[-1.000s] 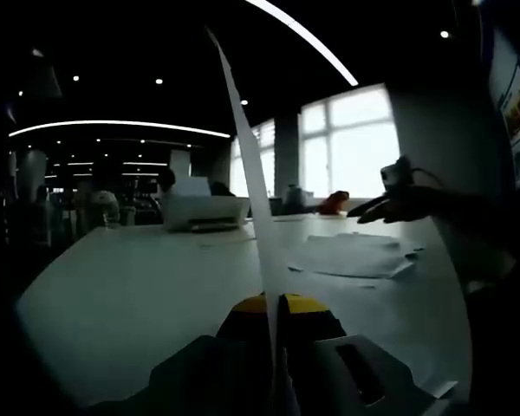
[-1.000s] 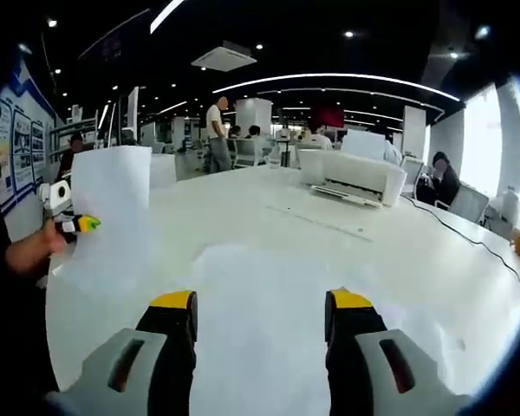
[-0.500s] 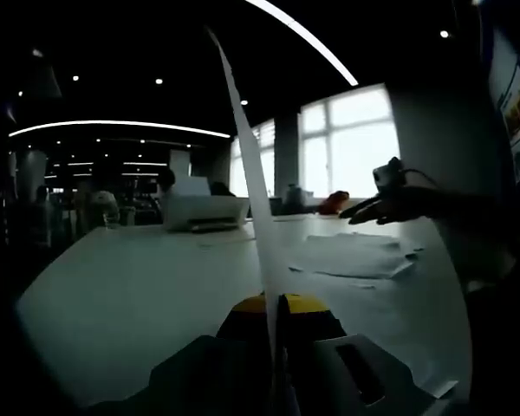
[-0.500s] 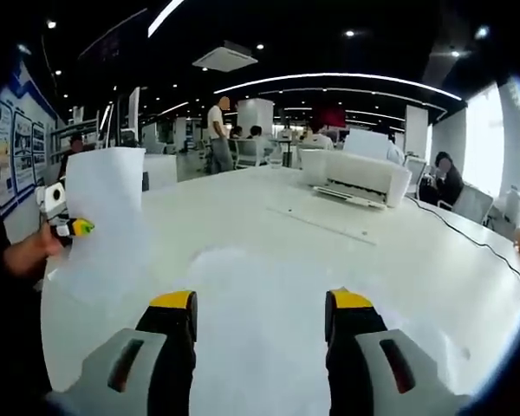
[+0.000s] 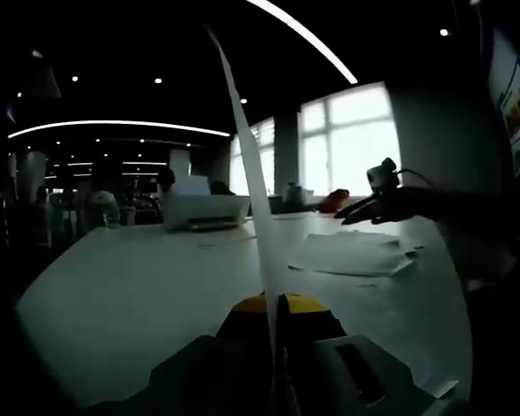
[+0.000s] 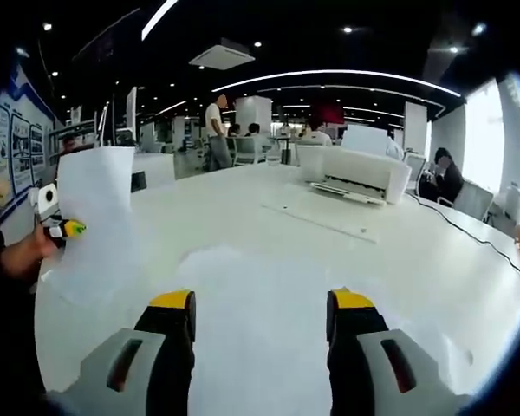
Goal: Organize the stack of printing papers by aligning and flattening the scattered papers on the table
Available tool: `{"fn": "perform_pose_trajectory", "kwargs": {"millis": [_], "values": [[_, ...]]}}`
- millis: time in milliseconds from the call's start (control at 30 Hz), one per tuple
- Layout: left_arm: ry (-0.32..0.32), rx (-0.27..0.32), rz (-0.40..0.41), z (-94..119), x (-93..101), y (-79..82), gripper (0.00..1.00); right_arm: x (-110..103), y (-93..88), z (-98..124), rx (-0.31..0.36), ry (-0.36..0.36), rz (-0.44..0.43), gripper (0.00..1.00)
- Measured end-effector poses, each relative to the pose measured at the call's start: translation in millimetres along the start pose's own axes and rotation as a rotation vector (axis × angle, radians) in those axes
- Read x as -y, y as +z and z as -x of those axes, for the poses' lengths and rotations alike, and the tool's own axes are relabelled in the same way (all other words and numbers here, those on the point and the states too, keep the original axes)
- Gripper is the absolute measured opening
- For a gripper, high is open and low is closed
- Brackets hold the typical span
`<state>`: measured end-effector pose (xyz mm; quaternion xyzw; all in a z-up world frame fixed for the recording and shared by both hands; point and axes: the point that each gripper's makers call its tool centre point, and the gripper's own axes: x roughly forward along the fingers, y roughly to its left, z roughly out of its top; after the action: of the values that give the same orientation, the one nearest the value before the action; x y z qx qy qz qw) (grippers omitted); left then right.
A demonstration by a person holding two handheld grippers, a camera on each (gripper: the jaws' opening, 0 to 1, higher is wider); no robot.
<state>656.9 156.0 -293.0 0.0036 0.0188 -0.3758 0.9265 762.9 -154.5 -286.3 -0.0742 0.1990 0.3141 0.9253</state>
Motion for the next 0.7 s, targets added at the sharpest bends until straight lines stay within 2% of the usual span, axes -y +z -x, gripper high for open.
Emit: {"fn": "perform_pose_trajectory", "kwargs": {"millis": [700], "values": [[-0.012,0.009,0.005,1.4,1.3,1.2,0.06,6.7,-9.3,-28.8,-0.034,0.005,0.004,0.59]]}}
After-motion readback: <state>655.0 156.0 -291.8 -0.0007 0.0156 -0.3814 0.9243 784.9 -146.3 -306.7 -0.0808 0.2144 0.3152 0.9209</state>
